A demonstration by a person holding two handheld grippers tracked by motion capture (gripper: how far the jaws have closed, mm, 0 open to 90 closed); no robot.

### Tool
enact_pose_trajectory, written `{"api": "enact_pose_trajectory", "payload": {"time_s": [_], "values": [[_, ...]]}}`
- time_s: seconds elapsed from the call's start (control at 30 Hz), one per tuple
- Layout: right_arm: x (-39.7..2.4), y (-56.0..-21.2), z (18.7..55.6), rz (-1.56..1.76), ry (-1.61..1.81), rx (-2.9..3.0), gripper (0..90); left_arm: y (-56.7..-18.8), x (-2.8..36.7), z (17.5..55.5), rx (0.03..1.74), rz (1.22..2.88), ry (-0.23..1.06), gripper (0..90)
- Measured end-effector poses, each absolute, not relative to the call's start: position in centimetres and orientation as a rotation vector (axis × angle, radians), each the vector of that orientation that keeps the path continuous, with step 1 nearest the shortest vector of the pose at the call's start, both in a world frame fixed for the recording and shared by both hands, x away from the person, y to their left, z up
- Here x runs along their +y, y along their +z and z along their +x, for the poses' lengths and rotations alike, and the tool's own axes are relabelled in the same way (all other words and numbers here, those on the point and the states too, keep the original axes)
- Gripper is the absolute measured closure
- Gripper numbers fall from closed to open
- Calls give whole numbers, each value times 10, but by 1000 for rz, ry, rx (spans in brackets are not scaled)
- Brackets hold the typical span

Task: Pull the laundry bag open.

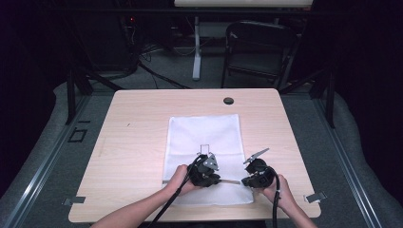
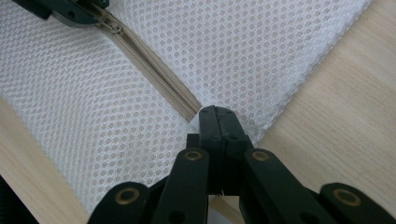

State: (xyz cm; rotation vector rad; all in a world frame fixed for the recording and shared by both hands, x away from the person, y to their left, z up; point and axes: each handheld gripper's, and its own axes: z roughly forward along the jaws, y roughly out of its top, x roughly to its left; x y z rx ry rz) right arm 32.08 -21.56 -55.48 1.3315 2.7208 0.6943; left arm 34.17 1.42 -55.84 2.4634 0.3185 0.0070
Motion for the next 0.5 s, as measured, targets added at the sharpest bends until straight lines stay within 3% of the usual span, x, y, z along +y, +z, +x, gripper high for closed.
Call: {"api": "enact_pose_trajectory", "payload": {"time_s": [0.5], "values": [[-217, -554, 321, 1291, 668, 2739, 900, -557, 17, 341, 319, 2446, -12, 819]]}}
